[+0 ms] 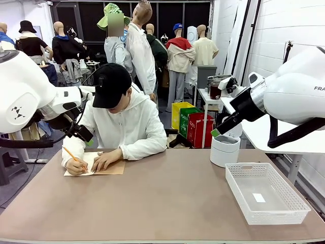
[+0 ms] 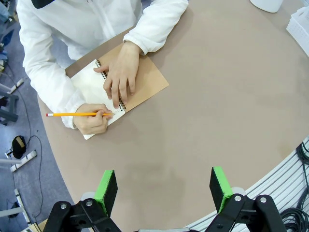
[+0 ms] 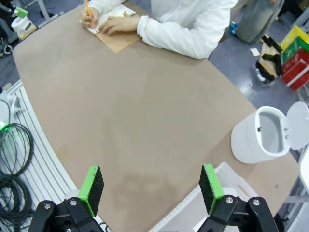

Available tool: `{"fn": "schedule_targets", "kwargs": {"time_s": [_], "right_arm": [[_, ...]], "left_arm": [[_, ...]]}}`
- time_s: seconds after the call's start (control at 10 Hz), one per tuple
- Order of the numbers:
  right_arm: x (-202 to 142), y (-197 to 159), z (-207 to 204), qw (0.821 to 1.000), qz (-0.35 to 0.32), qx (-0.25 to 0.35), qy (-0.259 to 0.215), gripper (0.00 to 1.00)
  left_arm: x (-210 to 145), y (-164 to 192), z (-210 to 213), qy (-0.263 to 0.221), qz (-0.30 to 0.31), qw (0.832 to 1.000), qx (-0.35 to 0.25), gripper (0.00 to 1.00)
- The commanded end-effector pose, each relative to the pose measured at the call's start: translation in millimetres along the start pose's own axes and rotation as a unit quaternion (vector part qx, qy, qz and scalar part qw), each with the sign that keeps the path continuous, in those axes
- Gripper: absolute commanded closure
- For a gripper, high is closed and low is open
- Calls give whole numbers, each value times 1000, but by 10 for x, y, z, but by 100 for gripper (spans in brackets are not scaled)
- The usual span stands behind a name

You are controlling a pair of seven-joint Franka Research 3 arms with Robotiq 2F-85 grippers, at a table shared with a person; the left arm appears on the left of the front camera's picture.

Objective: Sort the paper based on its condition.
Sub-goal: If a person hands you a paper, place it in the Organizing basket , and if it's crumpled, put it in the Trash can.

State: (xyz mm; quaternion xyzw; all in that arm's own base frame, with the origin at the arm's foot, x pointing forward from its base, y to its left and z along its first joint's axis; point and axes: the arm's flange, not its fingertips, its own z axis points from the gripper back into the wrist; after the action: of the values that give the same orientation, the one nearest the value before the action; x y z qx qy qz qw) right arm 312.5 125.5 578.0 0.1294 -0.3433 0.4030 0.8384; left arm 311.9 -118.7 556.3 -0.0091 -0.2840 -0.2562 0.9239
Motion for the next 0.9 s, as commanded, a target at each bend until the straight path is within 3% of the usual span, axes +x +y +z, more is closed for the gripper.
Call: {"fn": "schedule_targets", "kwargs": {"time_s": [0.0, 0.8], "right_arm": [[0, -1, 2, 1000, -2, 2, -1, 0], [0, -1, 2, 1000, -2, 2, -1, 0]], "left_arm": [[3, 8, 8, -3, 2, 1000, 0, 0], [3, 8, 8, -3, 2, 1000, 0, 0]]}}
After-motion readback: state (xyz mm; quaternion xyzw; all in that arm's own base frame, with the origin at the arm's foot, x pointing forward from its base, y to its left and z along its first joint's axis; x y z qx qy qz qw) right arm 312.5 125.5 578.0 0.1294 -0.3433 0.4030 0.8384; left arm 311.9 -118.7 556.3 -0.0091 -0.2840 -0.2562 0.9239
